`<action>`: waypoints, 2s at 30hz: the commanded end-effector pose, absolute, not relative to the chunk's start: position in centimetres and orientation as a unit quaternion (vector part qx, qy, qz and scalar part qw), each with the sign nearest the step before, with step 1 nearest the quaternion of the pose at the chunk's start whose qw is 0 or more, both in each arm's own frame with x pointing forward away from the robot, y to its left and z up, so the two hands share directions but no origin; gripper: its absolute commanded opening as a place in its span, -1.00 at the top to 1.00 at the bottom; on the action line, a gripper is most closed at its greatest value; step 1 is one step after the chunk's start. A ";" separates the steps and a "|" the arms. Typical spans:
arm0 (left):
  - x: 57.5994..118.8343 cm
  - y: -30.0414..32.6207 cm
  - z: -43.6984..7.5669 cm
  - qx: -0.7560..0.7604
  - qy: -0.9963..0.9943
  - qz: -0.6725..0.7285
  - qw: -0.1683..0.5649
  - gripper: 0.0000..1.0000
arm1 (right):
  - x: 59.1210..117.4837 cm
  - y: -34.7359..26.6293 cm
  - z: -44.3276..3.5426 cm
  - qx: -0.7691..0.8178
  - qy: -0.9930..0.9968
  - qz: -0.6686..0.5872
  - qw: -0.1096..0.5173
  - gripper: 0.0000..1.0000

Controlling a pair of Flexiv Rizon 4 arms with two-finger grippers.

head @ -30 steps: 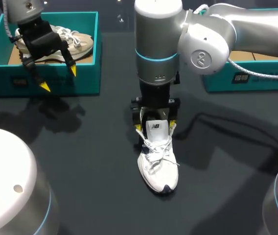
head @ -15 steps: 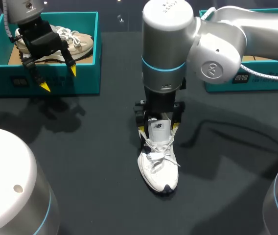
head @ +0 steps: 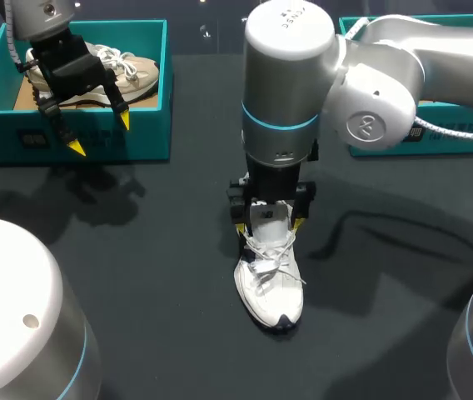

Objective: Take the shoe out of the shoebox, open the shoe tongue, remove and reinsert the insole, then place the shoe into the shoebox

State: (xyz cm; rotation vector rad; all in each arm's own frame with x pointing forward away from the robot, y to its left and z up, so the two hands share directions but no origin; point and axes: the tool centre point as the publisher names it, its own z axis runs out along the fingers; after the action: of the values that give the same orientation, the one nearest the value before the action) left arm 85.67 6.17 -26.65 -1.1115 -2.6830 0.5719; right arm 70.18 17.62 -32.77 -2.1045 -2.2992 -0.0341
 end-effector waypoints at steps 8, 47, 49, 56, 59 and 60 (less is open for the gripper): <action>85.6 6.2 -26.6 -0.374 -0.903 0.191 0.091 -1.00 | 66.4 16.6 -31.8 -0.701 -0.713 -0.009 0.009 -0.86; 85.6 6.2 -26.6 -0.374 -0.903 0.191 0.091 -1.00 | 71.6 17.1 -33.6 -0.649 -0.760 -0.041 0.004 0.47; 85.6 6.2 -26.6 -0.374 -0.903 0.191 0.091 -1.00 | 72.2 17.1 -34.2 -0.650 -0.759 -0.033 0.007 0.47; 85.6 6.2 -26.6 -0.374 -0.903 0.191 0.091 -1.00 | 71.8 17.3 -33.0 -0.645 -0.763 -0.033 -0.008 0.45; 85.6 6.2 -26.6 -0.374 -0.903 0.191 0.091 -1.00 | 71.5 17.6 -32.2 -0.637 -0.770 -0.034 -0.017 0.45; 85.6 6.2 -26.6 -0.374 -0.903 0.191 0.091 -1.00 | 71.6 17.7 -32.2 -0.635 -0.772 -0.034 -0.019 0.44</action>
State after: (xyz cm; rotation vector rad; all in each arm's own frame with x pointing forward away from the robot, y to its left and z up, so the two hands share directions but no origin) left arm 85.67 6.17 -26.65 -1.1114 -2.6831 0.5719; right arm 72.05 17.40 -33.09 -2.0045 -2.4357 -0.1191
